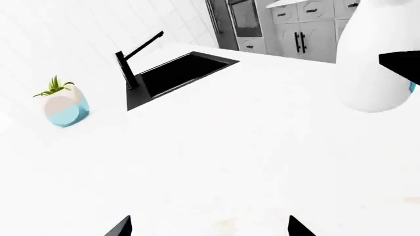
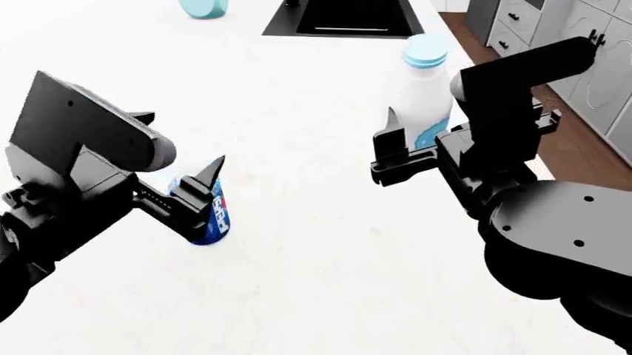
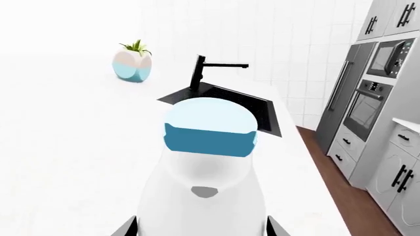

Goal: Move the drinks to the dining counter.

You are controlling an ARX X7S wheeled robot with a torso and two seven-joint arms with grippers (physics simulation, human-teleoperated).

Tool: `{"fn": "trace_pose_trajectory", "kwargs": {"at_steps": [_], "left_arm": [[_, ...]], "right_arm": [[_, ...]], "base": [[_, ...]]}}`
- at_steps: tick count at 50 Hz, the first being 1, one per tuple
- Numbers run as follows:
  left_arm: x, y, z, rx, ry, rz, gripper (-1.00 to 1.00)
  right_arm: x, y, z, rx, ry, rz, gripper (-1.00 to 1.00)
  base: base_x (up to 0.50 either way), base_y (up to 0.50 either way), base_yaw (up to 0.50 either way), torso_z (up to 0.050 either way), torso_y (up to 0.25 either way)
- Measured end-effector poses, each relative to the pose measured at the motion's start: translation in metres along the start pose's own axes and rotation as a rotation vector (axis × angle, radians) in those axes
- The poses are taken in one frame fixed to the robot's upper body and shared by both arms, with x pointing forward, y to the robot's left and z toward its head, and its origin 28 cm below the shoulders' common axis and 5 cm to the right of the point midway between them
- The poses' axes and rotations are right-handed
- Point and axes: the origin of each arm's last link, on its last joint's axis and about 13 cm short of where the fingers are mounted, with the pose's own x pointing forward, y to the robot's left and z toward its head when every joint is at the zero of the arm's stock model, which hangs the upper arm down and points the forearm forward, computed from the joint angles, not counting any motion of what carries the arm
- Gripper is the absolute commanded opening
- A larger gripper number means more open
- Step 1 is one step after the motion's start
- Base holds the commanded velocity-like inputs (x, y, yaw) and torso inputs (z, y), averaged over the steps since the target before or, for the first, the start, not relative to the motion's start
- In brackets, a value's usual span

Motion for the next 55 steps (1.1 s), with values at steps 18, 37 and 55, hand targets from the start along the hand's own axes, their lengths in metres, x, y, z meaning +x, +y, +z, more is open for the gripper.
{"fn": "trace_pose_trajectory", "kwargs": {"at_steps": [18,37,55], "left_arm": [[-0.023,0.005,0.026,-0.078,-0.195,0.03,1.0],[-0.028,0.006,0.029,-0.093,-0.237,0.042,1.0],[-0.029,0.005,0.029,-0.09,-0.24,0.044,1.0]], "right_arm": [[0.008,0.011,-0.029,0.042,0.092,0.049,-1.0],[0.015,0.017,-0.045,0.131,0.168,0.08,-1.0],[0.017,0.017,-0.045,0.151,0.176,0.075,-1.0]], "base": [[0.0,0.0,0.0,0.0,0.0],[0.0,0.0,0.0,0.0,0.001],[0.0,0.0,0.0,0.0,0.0]]}}
